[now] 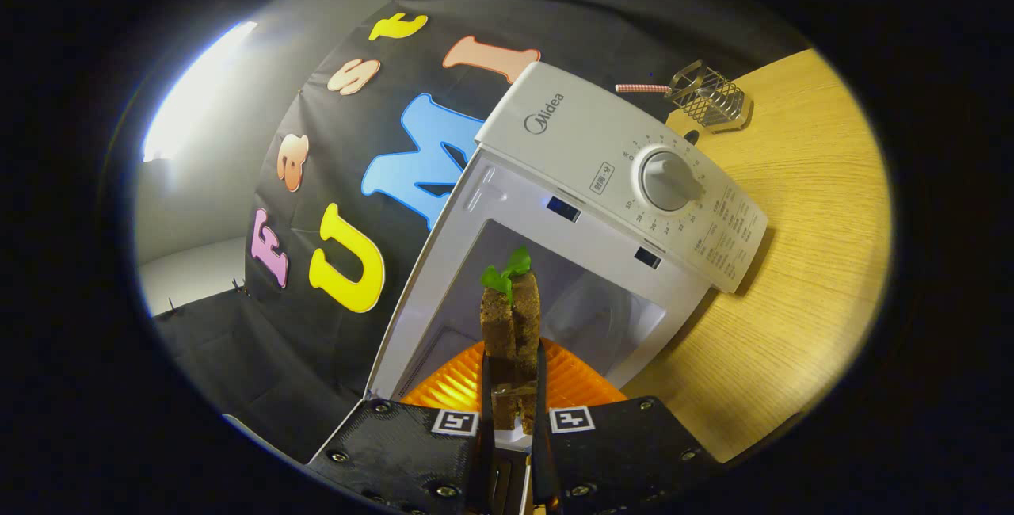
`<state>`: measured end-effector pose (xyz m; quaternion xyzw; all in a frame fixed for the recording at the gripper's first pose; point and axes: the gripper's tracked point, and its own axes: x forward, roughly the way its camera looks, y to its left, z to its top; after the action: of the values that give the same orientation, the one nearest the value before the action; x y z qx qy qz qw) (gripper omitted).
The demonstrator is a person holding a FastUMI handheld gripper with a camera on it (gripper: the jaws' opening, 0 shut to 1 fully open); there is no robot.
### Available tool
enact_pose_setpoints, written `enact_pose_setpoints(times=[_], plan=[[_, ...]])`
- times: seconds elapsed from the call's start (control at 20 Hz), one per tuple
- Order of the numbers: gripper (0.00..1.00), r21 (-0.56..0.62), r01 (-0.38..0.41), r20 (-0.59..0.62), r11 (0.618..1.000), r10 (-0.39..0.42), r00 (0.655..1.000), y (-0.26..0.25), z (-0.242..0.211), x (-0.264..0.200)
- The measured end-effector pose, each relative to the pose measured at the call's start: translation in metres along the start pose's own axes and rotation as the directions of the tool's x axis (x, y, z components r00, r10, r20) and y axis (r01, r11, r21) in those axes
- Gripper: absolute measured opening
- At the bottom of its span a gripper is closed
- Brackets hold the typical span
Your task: Open the microwave, put the food inside, and close the microwave door.
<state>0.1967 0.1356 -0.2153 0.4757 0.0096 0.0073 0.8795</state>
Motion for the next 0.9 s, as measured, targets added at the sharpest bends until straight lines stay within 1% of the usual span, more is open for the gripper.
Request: enact_pose_setpoints(times=[0.1, 0.25, 0.35, 0.7, 0.9], plan=[[0.18, -0.001, 0.032, 0.020, 0.999, -0.032, 0.999, -0.004, -0.003, 0.014], [0.18, 0.038, 0.065, 0.059, 0.997, -0.067, 0.996, -0.009, -0.002, 0.036], [0.18, 0.054, 0.085, 0.050, 0.995, -0.088, 0.995, -0.014, -0.013, 0.052], [0.18, 0.157, 0.109, 0.055, 0.982, -0.119, 0.991, -0.020, -0.031, 0.092], [0.18, 0.166, 0.133, 0.057, 0.977, -0.144, 0.988, -0.024, -0.037, 0.103]])
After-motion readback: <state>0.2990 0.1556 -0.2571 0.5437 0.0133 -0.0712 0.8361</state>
